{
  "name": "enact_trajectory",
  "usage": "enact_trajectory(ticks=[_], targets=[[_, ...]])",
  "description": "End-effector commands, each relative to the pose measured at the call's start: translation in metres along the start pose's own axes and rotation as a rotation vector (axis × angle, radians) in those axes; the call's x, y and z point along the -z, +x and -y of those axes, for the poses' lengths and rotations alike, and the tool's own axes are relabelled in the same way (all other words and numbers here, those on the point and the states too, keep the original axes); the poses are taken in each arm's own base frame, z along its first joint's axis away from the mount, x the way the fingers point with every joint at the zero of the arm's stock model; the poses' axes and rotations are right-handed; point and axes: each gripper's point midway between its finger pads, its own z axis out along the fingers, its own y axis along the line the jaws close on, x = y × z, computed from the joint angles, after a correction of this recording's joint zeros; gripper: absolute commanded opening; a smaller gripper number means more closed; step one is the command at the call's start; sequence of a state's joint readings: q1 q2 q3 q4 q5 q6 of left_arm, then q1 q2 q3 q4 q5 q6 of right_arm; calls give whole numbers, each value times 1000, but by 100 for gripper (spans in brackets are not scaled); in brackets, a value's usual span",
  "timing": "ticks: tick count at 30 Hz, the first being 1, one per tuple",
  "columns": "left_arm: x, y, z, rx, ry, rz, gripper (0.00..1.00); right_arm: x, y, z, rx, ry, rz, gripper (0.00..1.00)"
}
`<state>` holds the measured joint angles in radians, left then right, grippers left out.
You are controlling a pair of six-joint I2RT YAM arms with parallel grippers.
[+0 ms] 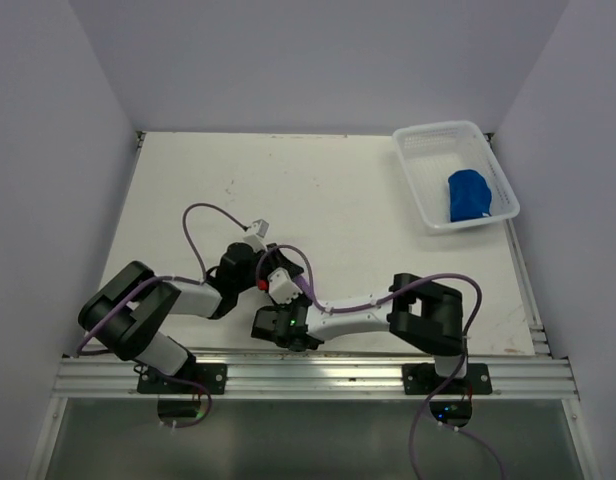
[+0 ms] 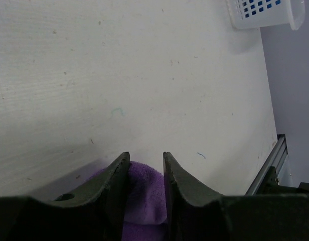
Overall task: Roll the towels
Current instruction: Roll the towel
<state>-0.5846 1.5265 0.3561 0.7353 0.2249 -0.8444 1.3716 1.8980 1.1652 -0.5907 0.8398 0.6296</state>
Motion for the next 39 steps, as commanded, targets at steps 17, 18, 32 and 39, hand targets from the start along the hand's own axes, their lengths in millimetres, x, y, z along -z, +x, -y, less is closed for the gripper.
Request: enact_trajectory(ticks=[17,18,32,39], targets=[[3,-14,72,-76,237,20,38,21,-13,0,350,319,191,0],[3,-16,79,-86,259,30,38,19,-12,-2,366,328,191,0],[-17,27,52,-86,165,-116,37,19,-4,-10,465,322,193,0],[0,-17,5,-187,-121,12,38,19,2,-11,460,294,181,0]])
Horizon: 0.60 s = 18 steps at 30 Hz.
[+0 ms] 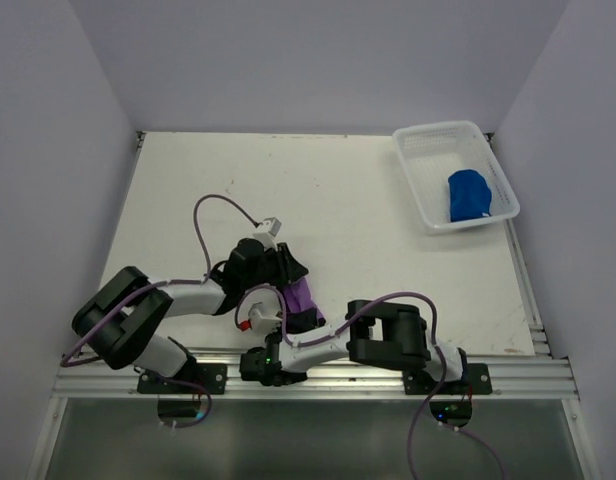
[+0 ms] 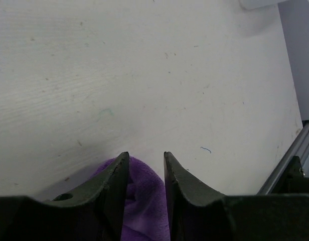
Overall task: Roll the towels
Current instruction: Roll the towel
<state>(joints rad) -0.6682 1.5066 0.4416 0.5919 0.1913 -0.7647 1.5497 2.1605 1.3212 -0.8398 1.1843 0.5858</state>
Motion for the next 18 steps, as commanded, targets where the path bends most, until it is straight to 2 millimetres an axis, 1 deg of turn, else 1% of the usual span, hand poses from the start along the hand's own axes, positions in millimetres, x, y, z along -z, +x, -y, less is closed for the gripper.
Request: enact_trajectory(ticks=[1,3,6,7,9,10,11,13,14,15,16,17,18], targets=[[11,-31,-24,-101,-151,74,38,2,-3,2,20,3,20,0],[16,-39,-37,-109,-207,79,38,2,-3,2,31,2,18,0],[26,-52,-49,-125,-257,105,38,1,-1,-1,44,-1,15,0],[28,-56,-48,-127,-262,116,38,1,-1,-1,49,-3,15,0],[32,-64,-39,-139,-246,125,39,1,-1,-2,56,-1,13,0],[32,-67,-30,-144,-208,130,39,1,-1,-1,61,-1,13,0],[31,-68,-6,-157,-82,130,39,1,0,-1,64,-2,11,0],[32,-68,22,-141,67,136,40,1,0,-1,63,-7,12,0],[33,-67,44,-153,182,134,40,1,1,-2,64,-6,12,0],[33,-65,54,-142,234,124,40,1,0,-2,66,-8,11,0],[29,-60,59,-142,266,103,40,1,1,-2,69,-9,10,0],[29,-56,75,-161,331,86,41,1,1,-2,70,-8,9,0],[27,-53,80,-159,358,79,41,1,1,-2,71,-9,7,0]])
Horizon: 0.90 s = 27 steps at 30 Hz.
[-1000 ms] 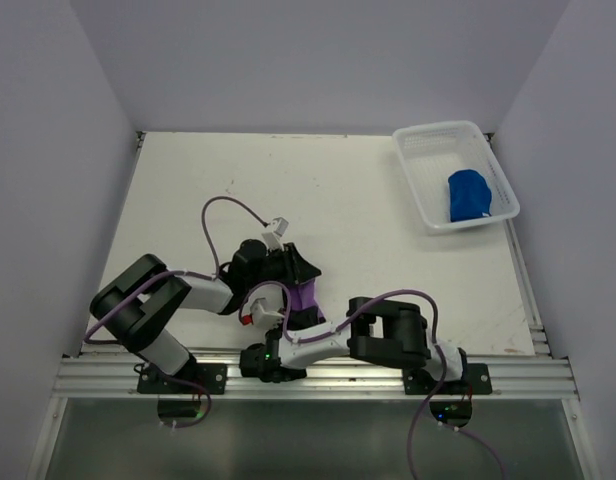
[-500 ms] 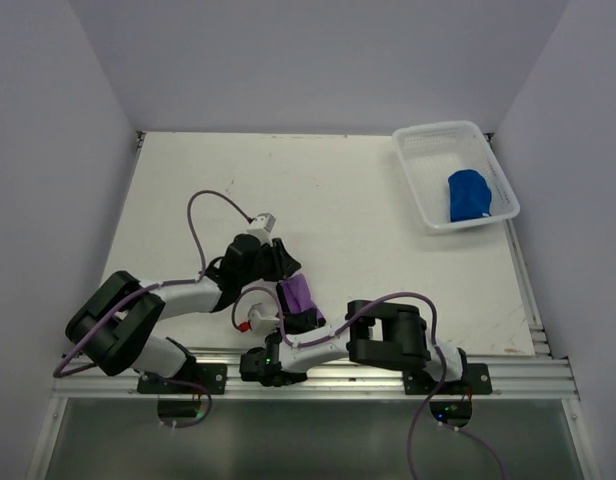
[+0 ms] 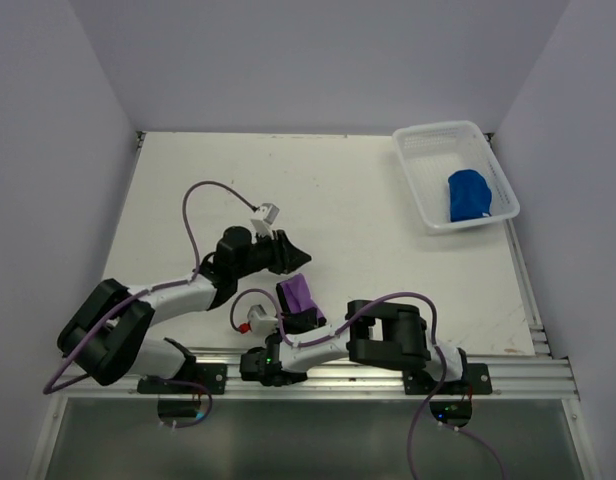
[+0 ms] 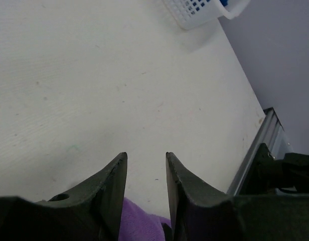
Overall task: Roll the towels
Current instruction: Roll the towel
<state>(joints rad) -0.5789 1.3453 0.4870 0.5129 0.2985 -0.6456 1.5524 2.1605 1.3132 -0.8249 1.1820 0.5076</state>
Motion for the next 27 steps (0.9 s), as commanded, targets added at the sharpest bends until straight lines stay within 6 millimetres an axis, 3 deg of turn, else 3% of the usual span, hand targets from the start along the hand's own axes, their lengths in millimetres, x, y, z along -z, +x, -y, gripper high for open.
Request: enact_trajectory(ticks=[1,9,13,14,20,27], targets=[[-5,-3,58,-28,280,-10,41,1,-1,-3,-4,-6,4,0],[-25,42,49,52,357,-149,42,0,0,-8,10,-9,-4,0],[-31,60,27,66,263,-190,41,-1,2,-9,9,-7,-9,0],[-31,68,10,80,176,-212,40,-1,2,-8,11,-4,-11,0],[-18,88,-30,84,-14,-198,36,2,1,-3,-7,-2,-9,0],[-10,121,-60,155,-86,-191,32,9,-4,9,-92,-35,2,21]])
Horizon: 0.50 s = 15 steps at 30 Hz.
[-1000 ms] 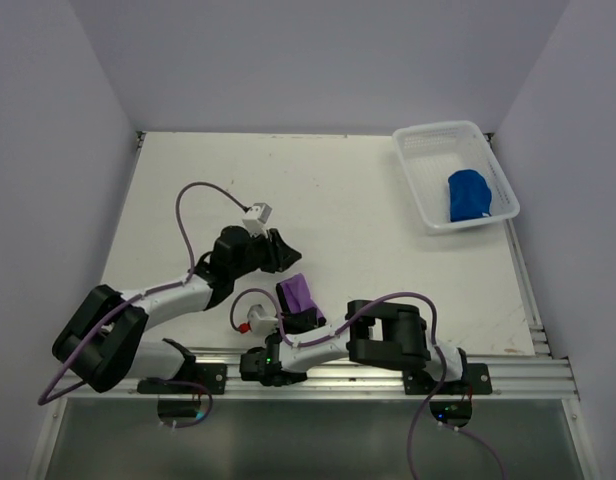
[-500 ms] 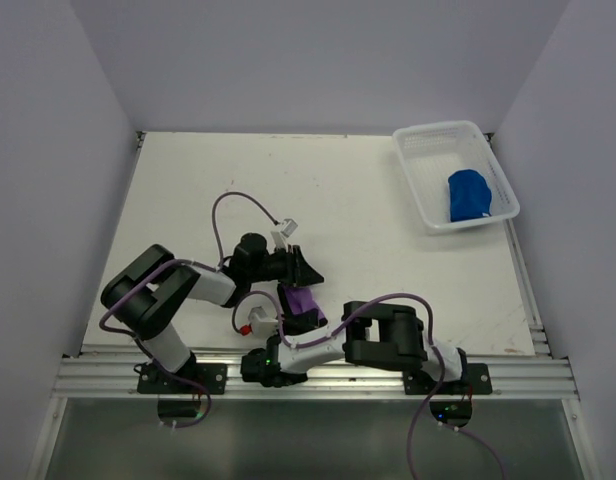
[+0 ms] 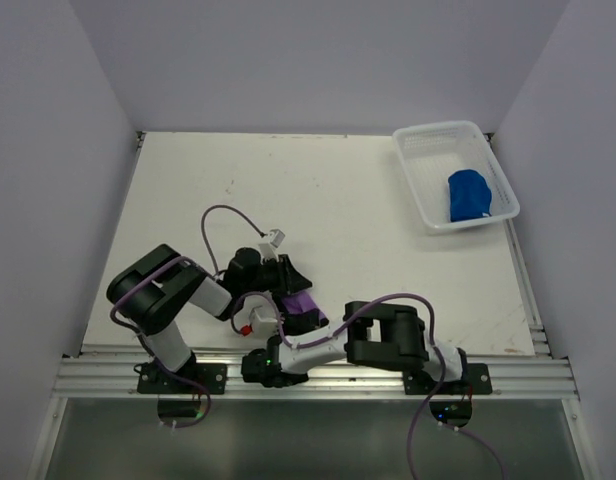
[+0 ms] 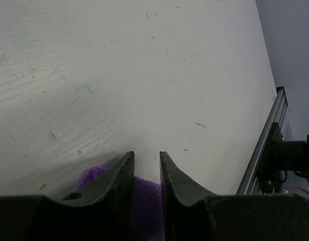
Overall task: Roll the towels
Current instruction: Roll the towel
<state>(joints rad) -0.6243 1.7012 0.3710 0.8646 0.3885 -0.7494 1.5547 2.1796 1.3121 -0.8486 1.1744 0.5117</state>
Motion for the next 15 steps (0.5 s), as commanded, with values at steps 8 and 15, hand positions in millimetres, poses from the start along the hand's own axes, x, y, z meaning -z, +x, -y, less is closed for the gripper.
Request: enact_trajectory(ticks=[8,15], targets=[[14,34,-47,51,-142,28,28,33,-20,29,-349,-227,64,56],[16,36,-52,46,-159,34,28,65,-30,64,-657,-511,164,68]])
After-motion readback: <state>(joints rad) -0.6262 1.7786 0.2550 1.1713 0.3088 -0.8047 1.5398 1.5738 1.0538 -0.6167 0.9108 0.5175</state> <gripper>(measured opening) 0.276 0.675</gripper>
